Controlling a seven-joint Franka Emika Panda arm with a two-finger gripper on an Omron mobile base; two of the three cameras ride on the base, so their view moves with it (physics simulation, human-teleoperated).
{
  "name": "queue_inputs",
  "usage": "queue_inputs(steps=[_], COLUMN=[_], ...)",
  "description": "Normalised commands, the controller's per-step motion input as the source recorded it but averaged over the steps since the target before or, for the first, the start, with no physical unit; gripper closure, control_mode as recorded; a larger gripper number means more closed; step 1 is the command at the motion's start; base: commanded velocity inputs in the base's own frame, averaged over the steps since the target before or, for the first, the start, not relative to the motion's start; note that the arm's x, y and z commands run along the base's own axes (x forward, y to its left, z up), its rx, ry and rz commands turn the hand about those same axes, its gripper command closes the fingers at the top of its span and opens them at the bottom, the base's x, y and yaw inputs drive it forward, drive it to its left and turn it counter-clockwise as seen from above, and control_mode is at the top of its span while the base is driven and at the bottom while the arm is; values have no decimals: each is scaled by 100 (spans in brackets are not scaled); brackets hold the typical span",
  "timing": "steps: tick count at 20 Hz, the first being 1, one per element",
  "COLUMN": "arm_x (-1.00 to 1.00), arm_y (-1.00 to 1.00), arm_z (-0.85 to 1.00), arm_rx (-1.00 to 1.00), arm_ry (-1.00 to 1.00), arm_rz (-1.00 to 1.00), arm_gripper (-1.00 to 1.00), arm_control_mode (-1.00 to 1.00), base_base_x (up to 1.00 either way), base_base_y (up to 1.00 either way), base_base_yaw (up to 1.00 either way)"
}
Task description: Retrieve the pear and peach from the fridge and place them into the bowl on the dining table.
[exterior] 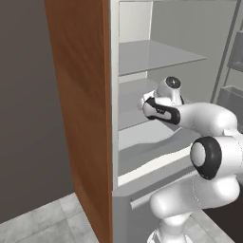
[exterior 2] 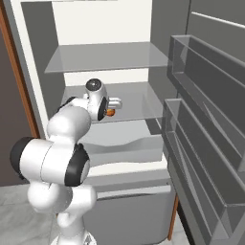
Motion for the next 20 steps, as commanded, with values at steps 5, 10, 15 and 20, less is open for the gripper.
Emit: queue_inputs(steps=[5, 10, 15, 20], arm_x=[44, 44, 27, 12], arm_y=[-1, -2, -12, -8], arm_z=[-22, -17, -18, -19], arm_rx=[-3, -2, -5, -8], arm_ry=[0, 0, 0, 1], arm_rz=[0, 0, 0, 0], arm_gripper=[-100, -100, -100, 100], arm_control_mode=[-100, -100, -100, -100], base_base_x=[0, 0, 0, 0], base_base_y=[0, 0, 0, 0], base_base_yaw=[0, 0, 0, 0])
